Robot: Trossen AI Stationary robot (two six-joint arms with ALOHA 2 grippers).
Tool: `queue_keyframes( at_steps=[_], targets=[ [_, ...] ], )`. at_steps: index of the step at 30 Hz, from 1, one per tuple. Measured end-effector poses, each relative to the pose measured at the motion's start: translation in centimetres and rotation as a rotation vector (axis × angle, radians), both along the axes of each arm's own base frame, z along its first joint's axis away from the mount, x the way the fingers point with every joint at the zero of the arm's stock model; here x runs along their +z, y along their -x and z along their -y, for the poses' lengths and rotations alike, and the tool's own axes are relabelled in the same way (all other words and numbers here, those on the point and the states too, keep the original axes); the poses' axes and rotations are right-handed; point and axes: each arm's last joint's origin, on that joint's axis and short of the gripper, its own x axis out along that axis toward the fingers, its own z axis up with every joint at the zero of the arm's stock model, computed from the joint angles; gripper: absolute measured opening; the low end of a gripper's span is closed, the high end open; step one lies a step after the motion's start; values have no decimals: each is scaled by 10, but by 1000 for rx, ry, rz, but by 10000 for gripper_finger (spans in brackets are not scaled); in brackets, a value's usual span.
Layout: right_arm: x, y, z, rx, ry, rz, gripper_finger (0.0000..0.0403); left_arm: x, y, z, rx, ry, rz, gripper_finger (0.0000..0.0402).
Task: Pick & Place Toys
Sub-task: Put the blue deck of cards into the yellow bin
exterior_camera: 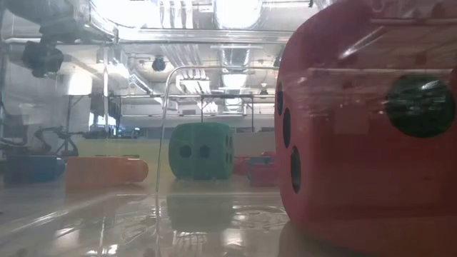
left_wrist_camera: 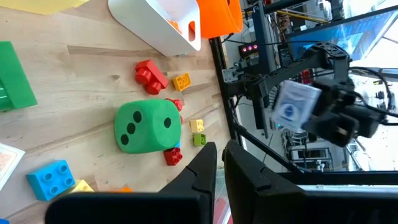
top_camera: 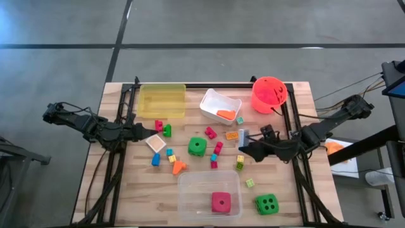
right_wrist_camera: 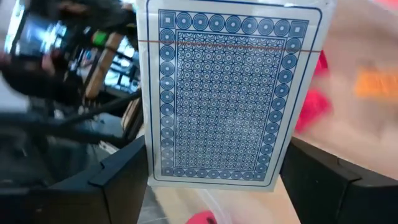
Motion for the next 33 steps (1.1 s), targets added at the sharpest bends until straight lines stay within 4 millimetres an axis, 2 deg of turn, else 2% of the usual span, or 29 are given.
queue_keyframes(
  at_steps=[4, 7, 13, 18, 23, 33],
  targets=[
    [21, -8, -4, 93, 231, 21, 296, 0, 0, 0, 0, 0, 0, 28],
    [33, -18, -9, 136, 336, 18, 296, 0, 0, 0, -1, 0, 0, 28],
    [58, -45, -24, 282, 591, -7, 296, 0, 0, 0, 0, 0, 0, 28],
    [74, -72, -27, 377, 656, -120, 296, 0, 0, 0, -1, 0, 0, 28],
    [75, -100, -29, 459, 718, -256, 296, 0, 0, 0, 0, 0, -1, 28],
    [64, -140, -41, 546, 802, -318, 296, -1, 0, 0, 0, -2, -6, 28]
  ],
)
